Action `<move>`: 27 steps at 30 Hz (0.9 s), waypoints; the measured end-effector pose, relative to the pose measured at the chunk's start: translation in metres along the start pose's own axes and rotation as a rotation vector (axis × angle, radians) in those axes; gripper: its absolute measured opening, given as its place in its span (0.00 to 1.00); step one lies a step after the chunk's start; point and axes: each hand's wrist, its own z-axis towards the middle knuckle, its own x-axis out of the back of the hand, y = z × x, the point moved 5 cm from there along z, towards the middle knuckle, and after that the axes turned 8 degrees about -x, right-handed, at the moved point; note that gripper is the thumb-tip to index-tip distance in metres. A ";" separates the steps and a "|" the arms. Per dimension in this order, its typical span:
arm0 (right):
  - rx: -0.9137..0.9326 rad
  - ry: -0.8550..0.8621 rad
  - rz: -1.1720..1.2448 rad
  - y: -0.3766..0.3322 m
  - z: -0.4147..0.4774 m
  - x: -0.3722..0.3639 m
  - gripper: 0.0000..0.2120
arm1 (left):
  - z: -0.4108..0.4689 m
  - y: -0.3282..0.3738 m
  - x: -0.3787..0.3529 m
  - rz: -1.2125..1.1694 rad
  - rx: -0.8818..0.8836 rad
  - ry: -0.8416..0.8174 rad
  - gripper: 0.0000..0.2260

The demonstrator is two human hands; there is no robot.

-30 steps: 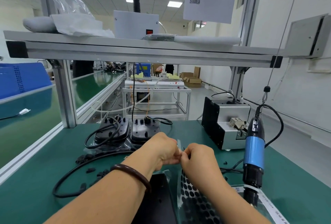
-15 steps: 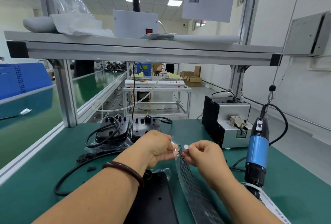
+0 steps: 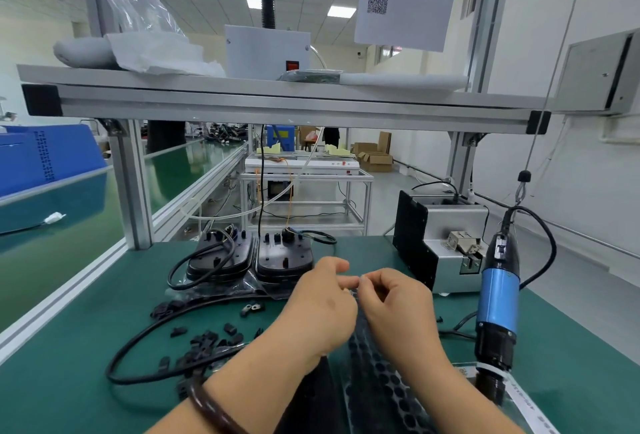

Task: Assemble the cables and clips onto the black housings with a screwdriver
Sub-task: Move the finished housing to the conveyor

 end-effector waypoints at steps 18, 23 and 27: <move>-0.063 -0.224 0.428 -0.029 -0.016 0.005 0.03 | -0.033 0.001 0.039 -0.430 -0.024 0.029 0.15; 0.029 -0.167 0.291 -0.034 -0.016 0.005 0.07 | -0.037 0.001 0.043 -0.380 -0.034 0.006 0.16; 0.081 -0.213 0.235 -0.036 -0.018 0.000 0.09 | -0.042 -0.003 0.048 -0.324 -0.035 -0.011 0.16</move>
